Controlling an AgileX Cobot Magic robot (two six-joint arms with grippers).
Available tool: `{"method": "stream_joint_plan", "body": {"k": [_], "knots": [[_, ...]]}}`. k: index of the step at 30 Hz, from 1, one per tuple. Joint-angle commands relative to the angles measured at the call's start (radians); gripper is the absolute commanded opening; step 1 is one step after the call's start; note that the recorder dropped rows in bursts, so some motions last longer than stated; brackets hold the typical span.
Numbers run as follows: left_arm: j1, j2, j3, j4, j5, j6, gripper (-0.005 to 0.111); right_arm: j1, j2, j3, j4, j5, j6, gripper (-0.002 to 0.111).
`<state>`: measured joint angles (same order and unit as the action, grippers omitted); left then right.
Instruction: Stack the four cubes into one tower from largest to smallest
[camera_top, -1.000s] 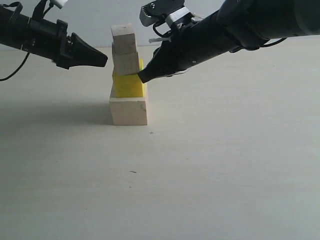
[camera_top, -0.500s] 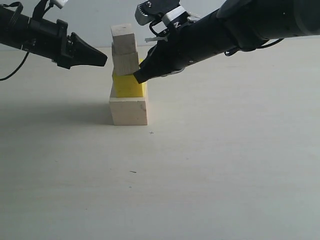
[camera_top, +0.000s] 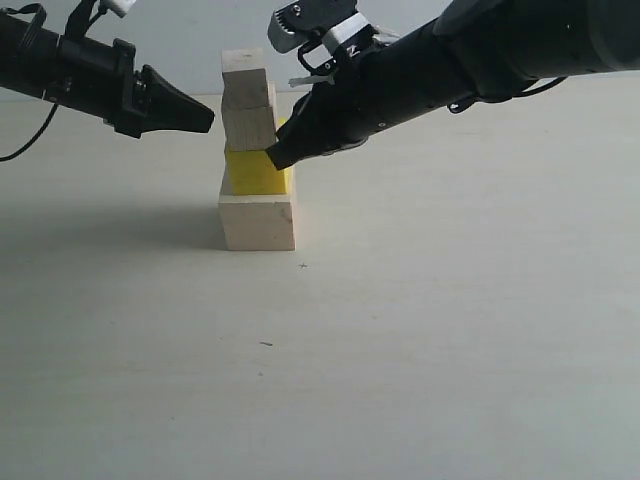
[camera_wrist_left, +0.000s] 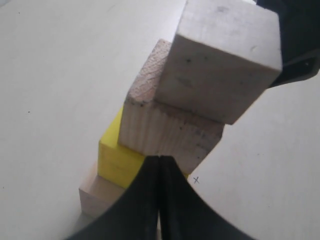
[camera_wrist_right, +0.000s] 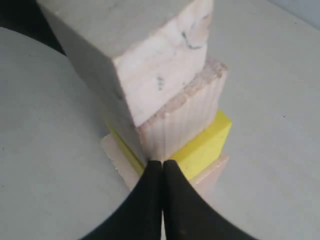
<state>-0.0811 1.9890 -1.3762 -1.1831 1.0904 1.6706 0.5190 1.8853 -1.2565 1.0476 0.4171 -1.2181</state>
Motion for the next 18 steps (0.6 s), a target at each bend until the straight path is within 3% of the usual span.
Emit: {"method": "stream_joint_plan", "body": {"k": [1,7,18], "knots": [[0.001,0.001,0.003,-0.007,-0.004,-0.004,0.000,-0.004,-0.007,-0.007,-0.010,-0.031,-0.011,0.000],[0.001,0.001,0.003,-0.007,-0.004,-0.004,0.000,-0.004,-0.082,-0.007,-0.011,-0.090,-0.009,0.000],[0.001,0.001,0.003,-0.007,-0.004,-0.004,0.000,-0.004,-0.094,-0.007,-0.011,-0.028,-0.011,0.000]]}}
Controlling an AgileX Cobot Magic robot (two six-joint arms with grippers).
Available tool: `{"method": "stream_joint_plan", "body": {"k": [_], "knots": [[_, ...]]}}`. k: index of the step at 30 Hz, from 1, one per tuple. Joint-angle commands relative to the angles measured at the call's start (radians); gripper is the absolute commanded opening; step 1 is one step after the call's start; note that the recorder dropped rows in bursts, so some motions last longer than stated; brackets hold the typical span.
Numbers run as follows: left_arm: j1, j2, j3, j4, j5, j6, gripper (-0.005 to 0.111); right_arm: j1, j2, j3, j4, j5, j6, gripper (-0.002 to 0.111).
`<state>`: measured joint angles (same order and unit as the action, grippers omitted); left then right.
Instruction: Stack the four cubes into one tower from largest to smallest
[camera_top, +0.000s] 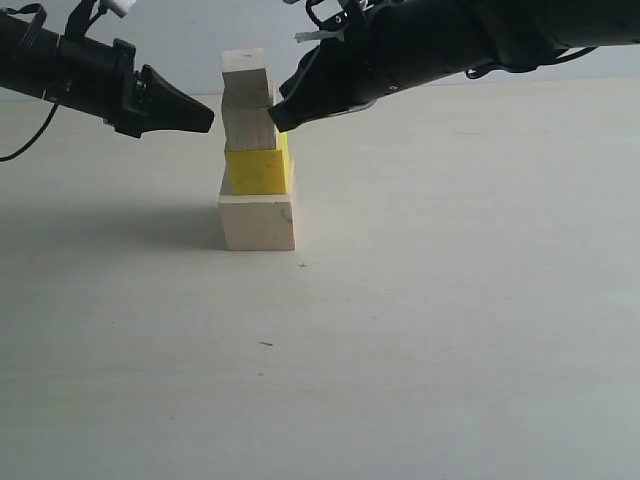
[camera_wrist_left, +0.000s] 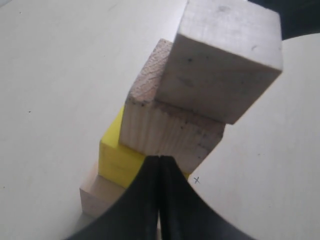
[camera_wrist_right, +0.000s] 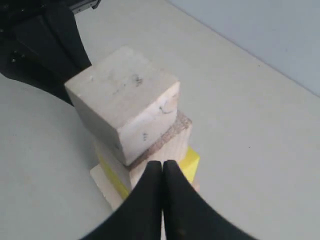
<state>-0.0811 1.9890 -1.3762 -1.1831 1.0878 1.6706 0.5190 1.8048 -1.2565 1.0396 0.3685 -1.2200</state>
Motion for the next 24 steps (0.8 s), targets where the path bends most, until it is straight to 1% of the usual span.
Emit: {"method": "stream_joint_plan", "body": {"k": [1,10,18,24], "knots": [[0.001,0.001,0.003,-0.007,-0.002,-0.004,0.000,-0.004,-0.013,-0.007,-0.003,0.027,-0.010,0.000],[0.001,0.001,0.003,-0.007,-0.006,-0.004,0.000,-0.004,-0.013,-0.007,0.001,0.043,-0.033,0.000],[0.001,0.001,0.003,-0.007,-0.006,-0.004,0.000,-0.004,-0.013,-0.007,0.077,0.046,-0.097,0.000],[0.001,0.001,0.003,-0.007,-0.006,-0.004,0.000,-0.004,-0.013,-0.007,0.083,0.048,-0.100,0.000]]}}
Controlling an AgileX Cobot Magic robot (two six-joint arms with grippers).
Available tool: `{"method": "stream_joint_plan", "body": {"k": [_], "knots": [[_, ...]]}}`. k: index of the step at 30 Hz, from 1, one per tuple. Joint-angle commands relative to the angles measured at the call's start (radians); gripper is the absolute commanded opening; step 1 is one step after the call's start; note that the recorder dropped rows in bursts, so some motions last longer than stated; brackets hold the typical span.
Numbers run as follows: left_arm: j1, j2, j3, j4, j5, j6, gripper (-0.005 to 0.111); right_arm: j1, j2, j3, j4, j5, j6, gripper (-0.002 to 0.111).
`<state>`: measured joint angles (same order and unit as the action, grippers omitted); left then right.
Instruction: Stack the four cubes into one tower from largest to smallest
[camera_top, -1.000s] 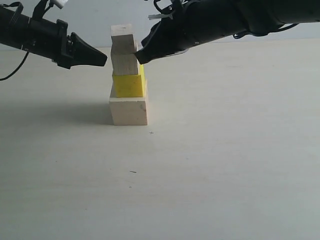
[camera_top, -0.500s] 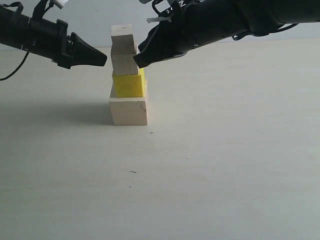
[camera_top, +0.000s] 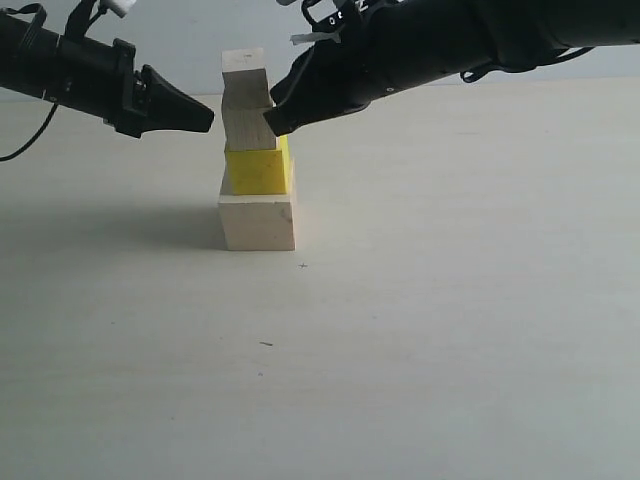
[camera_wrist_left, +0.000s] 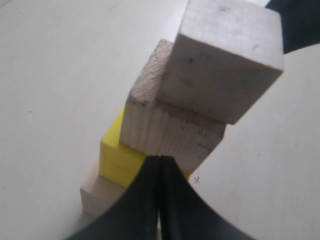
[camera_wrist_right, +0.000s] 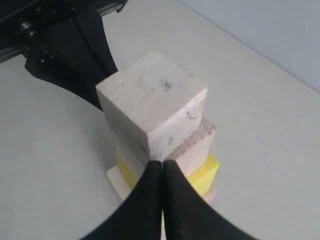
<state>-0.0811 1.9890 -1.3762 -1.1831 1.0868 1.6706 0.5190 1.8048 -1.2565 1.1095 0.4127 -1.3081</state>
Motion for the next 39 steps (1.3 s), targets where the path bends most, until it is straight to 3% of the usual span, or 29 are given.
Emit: {"method": "stream_joint_plan", "body": {"k": [1,39], "knots": [[0.001,0.001,0.003,-0.007,-0.005,-0.004,0.000,-0.004,-0.013,-0.007,0.013,0.003,-0.013,0.000],[0.001,0.001,0.003,-0.007,-0.013,-0.004,0.000,-0.004,-0.011,-0.007,0.027,-0.041,-0.035,0.000]]}}
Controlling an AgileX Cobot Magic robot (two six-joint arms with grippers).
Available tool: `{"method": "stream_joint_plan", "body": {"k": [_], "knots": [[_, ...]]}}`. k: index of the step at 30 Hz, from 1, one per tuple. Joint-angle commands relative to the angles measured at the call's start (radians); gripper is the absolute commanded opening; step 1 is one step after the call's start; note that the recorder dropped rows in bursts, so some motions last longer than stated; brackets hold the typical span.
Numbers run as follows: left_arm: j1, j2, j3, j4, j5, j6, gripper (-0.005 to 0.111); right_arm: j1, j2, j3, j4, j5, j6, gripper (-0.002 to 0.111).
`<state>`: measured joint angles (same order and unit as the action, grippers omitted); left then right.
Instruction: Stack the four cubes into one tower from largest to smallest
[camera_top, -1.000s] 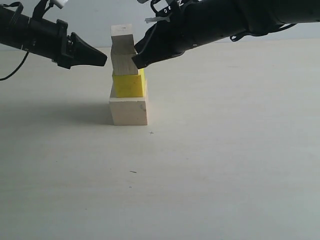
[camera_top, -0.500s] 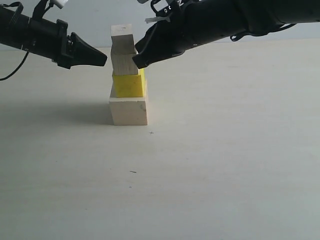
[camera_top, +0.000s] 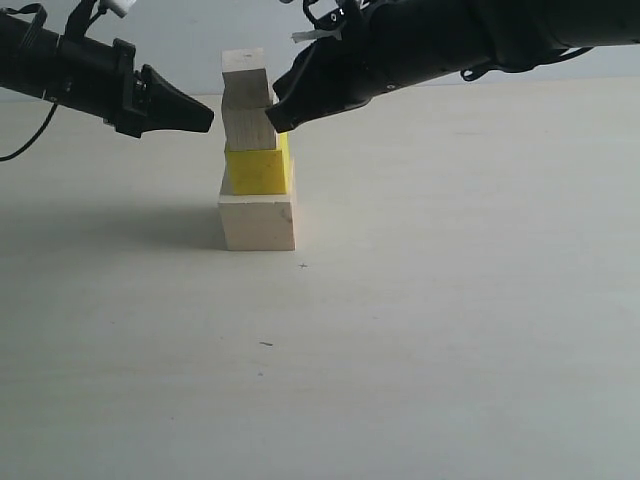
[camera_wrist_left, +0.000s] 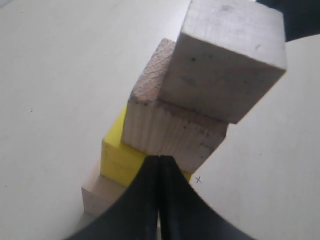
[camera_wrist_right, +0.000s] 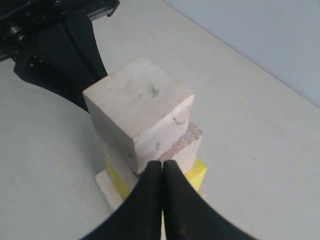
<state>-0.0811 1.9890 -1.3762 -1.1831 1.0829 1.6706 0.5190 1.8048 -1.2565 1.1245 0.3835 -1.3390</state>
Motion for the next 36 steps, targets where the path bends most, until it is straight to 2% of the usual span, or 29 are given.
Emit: {"method": "stream_joint_plan", "body": {"k": [1,36], "knots": [[0.001,0.001,0.003,-0.007,-0.009,-0.004,0.000,-0.004,-0.011,-0.007,0.012,-0.012,-0.004,0.000],[0.001,0.001,0.003,-0.007,-0.011,-0.004,0.000,-0.002,-0.011,-0.007,0.023,0.037,-0.030,0.000]]}}
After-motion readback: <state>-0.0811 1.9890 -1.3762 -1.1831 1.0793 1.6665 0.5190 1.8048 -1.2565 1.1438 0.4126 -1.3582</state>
